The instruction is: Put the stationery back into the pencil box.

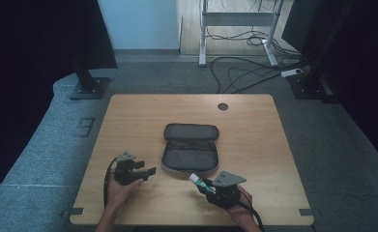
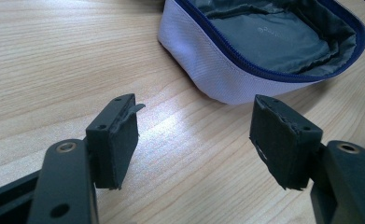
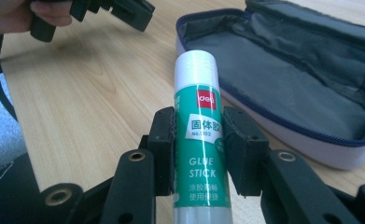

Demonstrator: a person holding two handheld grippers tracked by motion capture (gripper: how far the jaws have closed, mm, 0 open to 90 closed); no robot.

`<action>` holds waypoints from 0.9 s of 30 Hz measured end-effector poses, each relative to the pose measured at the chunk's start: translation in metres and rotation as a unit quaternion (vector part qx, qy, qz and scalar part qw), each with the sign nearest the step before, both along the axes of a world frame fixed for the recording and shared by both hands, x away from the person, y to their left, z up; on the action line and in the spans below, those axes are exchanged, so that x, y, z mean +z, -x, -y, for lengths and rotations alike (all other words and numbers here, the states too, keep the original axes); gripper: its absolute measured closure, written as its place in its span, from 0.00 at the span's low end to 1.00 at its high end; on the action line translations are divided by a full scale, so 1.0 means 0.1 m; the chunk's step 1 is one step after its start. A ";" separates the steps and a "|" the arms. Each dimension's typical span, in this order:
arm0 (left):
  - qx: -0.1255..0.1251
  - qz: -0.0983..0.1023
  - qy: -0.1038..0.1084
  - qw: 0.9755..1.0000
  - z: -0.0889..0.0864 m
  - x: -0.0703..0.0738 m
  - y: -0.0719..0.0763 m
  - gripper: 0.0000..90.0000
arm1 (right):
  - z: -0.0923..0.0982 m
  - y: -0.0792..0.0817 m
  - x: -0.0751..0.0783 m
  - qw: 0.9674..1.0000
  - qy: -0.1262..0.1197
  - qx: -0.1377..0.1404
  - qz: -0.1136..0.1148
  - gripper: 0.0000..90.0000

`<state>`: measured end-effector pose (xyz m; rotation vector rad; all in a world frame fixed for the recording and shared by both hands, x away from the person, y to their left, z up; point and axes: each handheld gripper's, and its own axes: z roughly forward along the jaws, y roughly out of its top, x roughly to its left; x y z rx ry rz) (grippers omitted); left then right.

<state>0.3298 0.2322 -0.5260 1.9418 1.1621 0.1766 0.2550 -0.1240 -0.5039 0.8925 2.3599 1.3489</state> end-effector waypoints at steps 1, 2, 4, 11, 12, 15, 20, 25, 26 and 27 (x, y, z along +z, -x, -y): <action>0.000 0.000 0.000 1.000 0.00 0.00 0.00 0.36 | 0.01 -0.01 0.01 1.000 -0.001 -0.001 0.000 0.72; 0.000 0.000 0.000 1.000 0.00 0.00 0.00 0.36 | 0.01 -0.01 0.02 1.000 -0.002 -0.002 0.002 0.72; 0.000 0.000 0.000 1.000 0.00 0.00 0.00 0.36 | 0.01 -0.03 0.03 1.000 -0.004 -0.004 0.003 0.72; 0.000 0.000 0.000 1.000 -0.01 0.00 0.00 0.36 | 0.02 -0.06 0.05 1.000 -0.007 -0.008 0.006 0.72; 0.001 0.000 0.000 1.000 -0.01 0.00 0.00 0.36 | 0.02 -0.07 0.06 1.000 -0.007 -0.009 0.006 0.72; -0.001 -0.001 -0.002 1.000 0.00 -0.01 0.00 0.36 | 0.03 -0.10 0.08 1.000 -0.010 -0.012 0.009 0.72; -0.002 -0.002 -0.004 1.000 0.00 -0.01 -0.01 0.36 | 0.06 -0.14 0.14 1.000 -0.015 -0.016 0.015 0.72; -0.001 -0.002 -0.003 1.000 0.00 -0.01 -0.01 0.36 | 0.09 -0.20 0.19 0.999 -0.021 -0.024 0.019 0.72; -0.001 -0.002 -0.003 1.000 0.00 -0.01 -0.01 0.36 | 0.09 -0.21 0.19 0.999 -0.023 -0.025 0.020 0.72; -0.001 -0.002 -0.003 1.000 0.00 -0.01 -0.01 0.36 | 0.09 -0.22 0.20 0.999 -0.023 -0.025 0.021 0.72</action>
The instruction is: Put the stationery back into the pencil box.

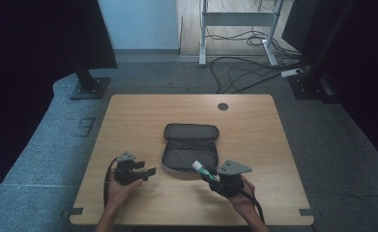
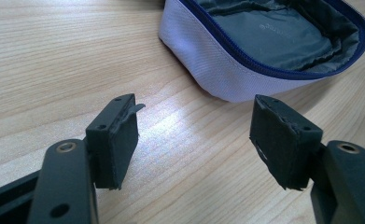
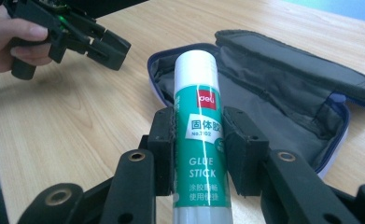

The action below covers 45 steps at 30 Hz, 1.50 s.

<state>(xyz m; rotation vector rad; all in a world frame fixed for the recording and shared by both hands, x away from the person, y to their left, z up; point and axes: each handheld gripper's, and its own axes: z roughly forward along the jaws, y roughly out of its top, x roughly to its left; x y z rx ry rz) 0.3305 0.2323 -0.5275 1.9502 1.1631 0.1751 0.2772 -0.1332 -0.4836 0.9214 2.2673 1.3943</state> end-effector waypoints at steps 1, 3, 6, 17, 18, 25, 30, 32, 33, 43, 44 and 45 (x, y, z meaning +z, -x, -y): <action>0.000 0.000 0.000 1.000 0.00 0.00 0.00 0.36 | 0.00 -0.01 0.01 1.000 -0.001 0.000 -0.001 0.72; 0.000 0.000 -0.001 1.000 0.00 0.00 0.00 0.36 | 0.00 -0.03 0.01 1.000 -0.002 -0.002 0.001 0.72; 0.000 0.000 -0.001 1.000 0.00 0.00 0.00 0.36 | -0.01 -0.07 0.01 1.000 -0.003 -0.005 0.000 0.72; 0.001 -0.001 -0.001 1.000 -0.01 0.00 0.00 0.36 | -0.03 -0.26 0.00 1.000 -0.002 -0.015 -0.001 0.72; 0.000 -0.001 -0.001 1.000 -0.01 0.00 0.00 0.36 | -0.03 -0.27 0.00 1.000 -0.003 -0.016 -0.002 0.72; -0.001 -0.001 -0.001 1.000 0.00 -0.01 0.00 0.36 | -0.04 -0.40 -0.02 1.000 -0.007 -0.020 -0.011 0.72; -0.002 -0.001 -0.002 1.000 0.00 -0.01 0.00 0.36 | -0.08 -0.48 -0.02 1.000 -0.009 -0.024 -0.008 0.72; -0.001 -0.001 -0.002 1.000 0.00 -0.01 0.00 0.36 | -0.09 -0.51 -0.03 1.000 -0.010 -0.028 -0.010 0.72; -0.002 -0.002 -0.002 1.000 0.00 -0.01 0.00 0.36 | -0.09 -0.53 -0.04 0.999 -0.012 -0.029 -0.010 0.72; -0.003 -0.003 -0.005 1.000 0.01 -0.02 -0.01 0.36 | -0.11 -0.67 -0.09 0.999 -0.007 -0.037 -0.019 0.72; -0.003 -0.004 -0.005 1.000 0.01 -0.03 -0.01 0.36 | -0.11 -0.67 -0.10 0.999 -0.006 -0.038 -0.019 0.72; -0.003 -0.004 -0.005 1.000 0.01 -0.03 -0.01 0.36 | -0.11 -0.67 -0.10 0.999 -0.006 -0.038 -0.019 0.72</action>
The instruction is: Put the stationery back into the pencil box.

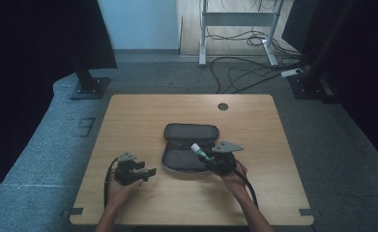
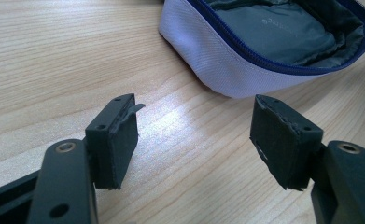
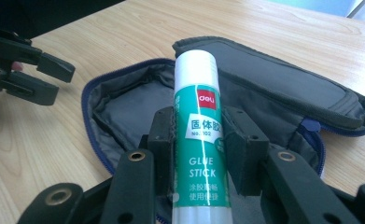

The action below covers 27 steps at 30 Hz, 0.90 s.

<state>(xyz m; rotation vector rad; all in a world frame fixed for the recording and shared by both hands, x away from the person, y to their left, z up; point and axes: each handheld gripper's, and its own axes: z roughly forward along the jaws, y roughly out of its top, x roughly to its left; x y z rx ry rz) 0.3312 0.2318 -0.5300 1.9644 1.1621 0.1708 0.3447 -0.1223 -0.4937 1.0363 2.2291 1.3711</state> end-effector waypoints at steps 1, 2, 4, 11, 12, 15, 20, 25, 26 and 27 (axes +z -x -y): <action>0.000 0.000 0.000 1.000 0.00 0.00 0.00 0.36 | 0.00 -0.02 -0.02 1.000 0.003 -0.003 -0.001 0.72; -0.001 0.000 0.000 1.000 0.00 0.00 0.00 0.36 | 0.00 -0.03 -0.02 1.000 0.003 -0.003 -0.001 0.72; -0.001 -0.001 0.000 1.000 0.00 0.00 0.00 0.36 | 0.01 -0.05 -0.03 1.000 0.004 -0.007 -0.002 0.72; -0.001 -0.002 -0.002 1.000 0.01 -0.01 0.00 0.36 | 0.00 -0.11 -0.13 1.000 0.018 -0.013 -0.006 0.72; -0.001 -0.002 -0.002 1.000 0.01 -0.01 0.00 0.36 | -0.01 -0.11 -0.15 1.000 0.020 -0.014 -0.008 0.72; -0.002 -0.003 -0.002 1.000 0.01 -0.01 0.00 0.36 | -0.01 -0.12 -0.18 1.000 0.025 -0.016 -0.009 0.72; -0.004 -0.004 -0.003 1.000 0.01 -0.02 0.00 0.36 | -0.03 -0.13 -0.22 0.999 0.034 -0.017 -0.009 0.72; -0.004 -0.004 -0.004 1.000 0.02 -0.02 0.00 0.36 | -0.04 -0.14 -0.26 0.999 0.042 -0.017 -0.010 0.72; -0.005 -0.004 -0.004 1.000 0.02 -0.02 -0.01 0.36 | -0.04 -0.15 -0.26 0.999 0.043 -0.017 -0.010 0.72; -0.005 -0.005 -0.005 1.000 0.02 -0.02 -0.01 0.36 | -0.05 -0.15 -0.27 0.999 0.045 -0.017 -0.010 0.72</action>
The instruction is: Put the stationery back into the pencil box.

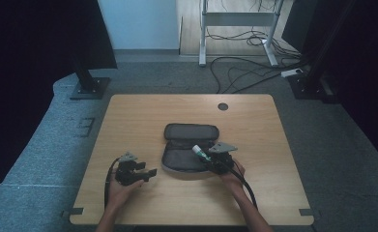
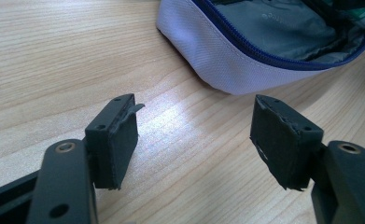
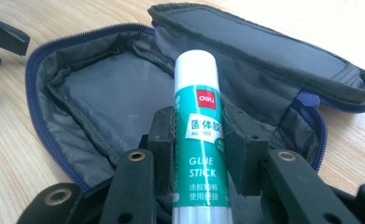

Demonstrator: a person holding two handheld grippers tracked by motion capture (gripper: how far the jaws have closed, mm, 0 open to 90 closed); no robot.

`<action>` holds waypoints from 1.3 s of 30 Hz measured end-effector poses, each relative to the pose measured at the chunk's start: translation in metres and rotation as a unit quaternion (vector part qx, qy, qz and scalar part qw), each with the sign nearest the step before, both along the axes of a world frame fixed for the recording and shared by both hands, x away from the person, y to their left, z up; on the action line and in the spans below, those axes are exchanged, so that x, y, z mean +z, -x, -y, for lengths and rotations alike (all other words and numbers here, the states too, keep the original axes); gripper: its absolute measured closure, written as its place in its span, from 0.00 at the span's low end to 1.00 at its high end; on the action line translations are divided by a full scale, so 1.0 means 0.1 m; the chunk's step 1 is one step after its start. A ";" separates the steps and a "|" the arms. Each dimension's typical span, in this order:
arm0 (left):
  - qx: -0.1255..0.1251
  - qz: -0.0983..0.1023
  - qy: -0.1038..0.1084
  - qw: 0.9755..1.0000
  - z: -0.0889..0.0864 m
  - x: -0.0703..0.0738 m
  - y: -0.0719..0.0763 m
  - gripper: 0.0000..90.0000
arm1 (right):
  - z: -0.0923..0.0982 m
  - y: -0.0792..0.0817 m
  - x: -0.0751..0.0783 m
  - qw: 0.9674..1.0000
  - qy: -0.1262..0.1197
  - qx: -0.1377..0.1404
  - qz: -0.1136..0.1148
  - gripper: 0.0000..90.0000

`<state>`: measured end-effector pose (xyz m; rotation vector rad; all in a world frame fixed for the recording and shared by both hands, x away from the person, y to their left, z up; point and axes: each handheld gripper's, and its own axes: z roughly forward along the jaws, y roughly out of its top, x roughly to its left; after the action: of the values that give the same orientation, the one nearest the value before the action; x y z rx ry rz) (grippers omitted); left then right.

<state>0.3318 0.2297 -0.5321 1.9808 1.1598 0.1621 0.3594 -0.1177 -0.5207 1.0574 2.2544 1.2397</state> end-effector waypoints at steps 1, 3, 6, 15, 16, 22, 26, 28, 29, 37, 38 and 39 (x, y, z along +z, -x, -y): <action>-0.001 0.000 -0.001 1.000 0.00 0.00 0.00 0.36 | 0.00 0.00 0.00 1.000 0.002 0.001 0.000 0.72; -0.001 0.000 -0.001 1.000 0.00 -0.01 0.00 0.36 | 0.00 -0.01 -0.02 1.000 0.004 -0.002 0.001 0.72; -0.002 -0.001 -0.002 1.000 0.01 -0.01 0.00 0.36 | 0.00 -0.01 -0.03 1.000 0.009 -0.004 0.000 0.72; -0.005 -0.004 -0.005 1.000 0.03 -0.02 0.00 0.36 | -0.03 -0.02 -0.08 1.000 0.024 -0.007 0.002 0.71; -0.006 -0.004 -0.006 1.000 0.03 -0.02 0.00 0.36 | -0.03 -0.02 -0.09 1.000 0.027 -0.008 0.002 0.71; -0.005 -0.003 -0.004 1.000 0.02 -0.02 0.00 0.36 | -0.03 0.01 -0.04 1.000 0.022 -0.010 0.017 0.60; -0.005 -0.004 -0.004 1.000 0.03 -0.02 0.00 0.36 | 0.00 0.02 -0.01 1.000 0.008 -0.017 0.018 0.57; -0.005 -0.003 -0.004 1.000 0.03 -0.02 0.00 0.36 | 0.02 0.02 -0.02 1.000 0.008 -0.017 0.015 0.57; -0.005 -0.003 -0.004 1.000 0.03 -0.02 0.00 0.36 | 0.02 0.02 -0.02 1.000 0.008 -0.017 0.013 0.57; -0.004 0.000 -0.002 1.000 0.01 -0.01 0.00 0.35 | 0.03 0.07 -0.01 1.000 -0.004 -0.008 0.004 0.54; -0.004 0.000 -0.001 1.000 0.01 0.00 0.00 0.35 | 0.04 0.10 0.00 1.000 -0.004 -0.005 0.007 0.54; -0.004 0.001 -0.001 1.000 0.01 0.00 0.00 0.35 | 0.05 0.11 0.00 1.000 -0.005 -0.003 0.005 0.54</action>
<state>0.3316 0.2289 -0.5320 1.9861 1.1513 0.1616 0.3481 -0.1223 -0.5203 1.0586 2.2376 1.2536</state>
